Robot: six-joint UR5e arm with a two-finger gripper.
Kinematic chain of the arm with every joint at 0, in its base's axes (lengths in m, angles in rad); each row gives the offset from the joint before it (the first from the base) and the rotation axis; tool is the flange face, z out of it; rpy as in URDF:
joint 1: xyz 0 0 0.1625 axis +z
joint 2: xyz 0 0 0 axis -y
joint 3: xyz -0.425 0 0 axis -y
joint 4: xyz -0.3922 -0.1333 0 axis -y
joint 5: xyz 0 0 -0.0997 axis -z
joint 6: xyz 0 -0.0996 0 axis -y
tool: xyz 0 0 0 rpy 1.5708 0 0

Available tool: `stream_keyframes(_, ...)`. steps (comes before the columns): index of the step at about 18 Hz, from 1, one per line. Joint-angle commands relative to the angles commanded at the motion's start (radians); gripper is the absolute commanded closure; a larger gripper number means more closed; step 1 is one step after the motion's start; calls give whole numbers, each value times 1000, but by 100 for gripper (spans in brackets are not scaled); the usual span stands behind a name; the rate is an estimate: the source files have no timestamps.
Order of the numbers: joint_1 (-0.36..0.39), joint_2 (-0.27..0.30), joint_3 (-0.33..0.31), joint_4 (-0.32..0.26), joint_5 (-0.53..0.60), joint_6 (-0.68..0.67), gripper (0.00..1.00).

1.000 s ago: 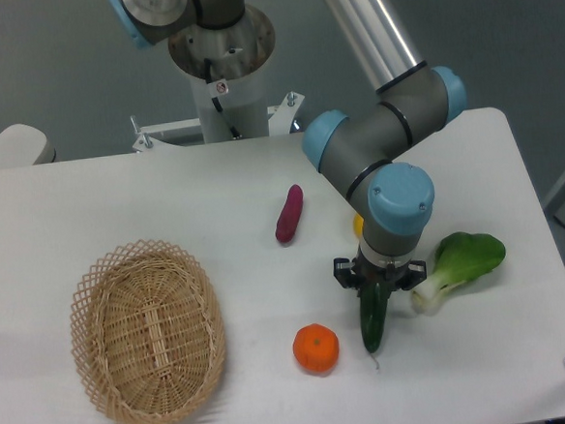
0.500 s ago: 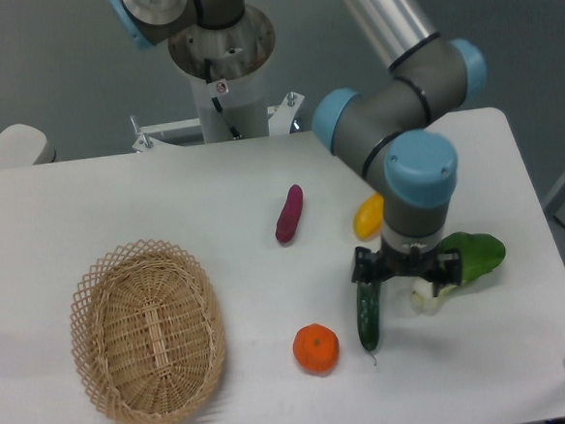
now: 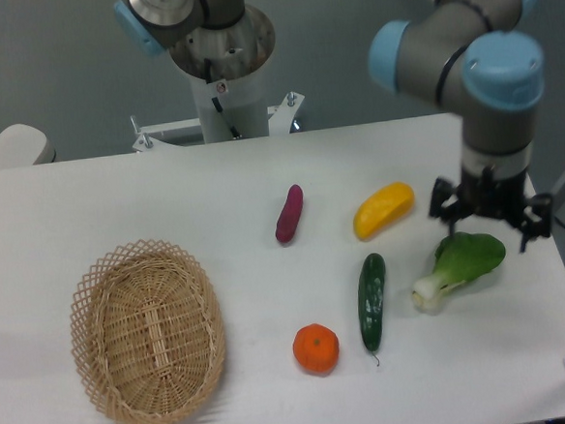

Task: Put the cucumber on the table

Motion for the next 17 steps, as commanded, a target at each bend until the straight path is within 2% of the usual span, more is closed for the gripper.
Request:
stream_keyframes(4, 19, 20, 0, -48, 0, 118, 0)
stream_keyframes(9, 20, 22, -11, -62, 5, 230, 0)
stream_keyframes(17, 12, 34, -41, -54, 6, 246, 0)
